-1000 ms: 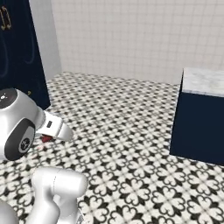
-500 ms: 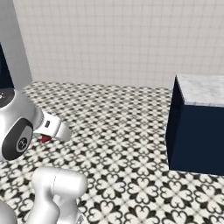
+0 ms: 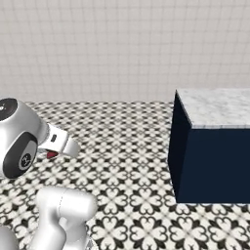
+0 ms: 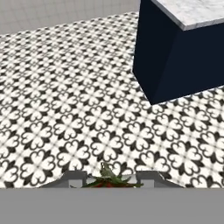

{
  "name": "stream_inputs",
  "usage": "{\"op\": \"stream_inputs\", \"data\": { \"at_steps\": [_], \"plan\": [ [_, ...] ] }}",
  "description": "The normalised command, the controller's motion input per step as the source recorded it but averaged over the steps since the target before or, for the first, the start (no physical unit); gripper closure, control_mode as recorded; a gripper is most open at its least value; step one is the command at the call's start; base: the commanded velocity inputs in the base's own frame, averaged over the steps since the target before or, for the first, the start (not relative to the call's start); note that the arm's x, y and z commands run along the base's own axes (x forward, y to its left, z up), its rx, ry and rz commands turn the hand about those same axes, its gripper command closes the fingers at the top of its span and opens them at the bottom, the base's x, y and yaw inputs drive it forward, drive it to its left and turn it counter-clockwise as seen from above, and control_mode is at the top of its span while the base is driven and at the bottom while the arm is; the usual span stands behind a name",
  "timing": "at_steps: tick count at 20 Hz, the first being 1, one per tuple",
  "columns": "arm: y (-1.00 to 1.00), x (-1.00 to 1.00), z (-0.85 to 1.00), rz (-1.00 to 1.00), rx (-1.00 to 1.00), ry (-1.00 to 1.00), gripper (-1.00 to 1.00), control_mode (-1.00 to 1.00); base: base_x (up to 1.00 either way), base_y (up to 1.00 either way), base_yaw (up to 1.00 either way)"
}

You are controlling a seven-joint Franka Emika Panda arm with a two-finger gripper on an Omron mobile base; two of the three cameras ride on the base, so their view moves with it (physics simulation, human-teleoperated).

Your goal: Take the strawberry from the fridge and place it on top of the pancake, located on the dining counter.

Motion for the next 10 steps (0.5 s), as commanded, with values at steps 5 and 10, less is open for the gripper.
{"op": "stream_inputs", "data": {
  "at_steps": [5, 10],
  "plan": [
    [0.0, 0.0, 0.0, 0.0, 0.0, 0.0, 1.0, 1.0, 0.86, 0.54, -0.48],
    [0.0, 0.0, 0.0, 0.0, 0.0, 0.0, 1.0, 1.0, 0.98, 0.63, -0.41]
  ]
}}
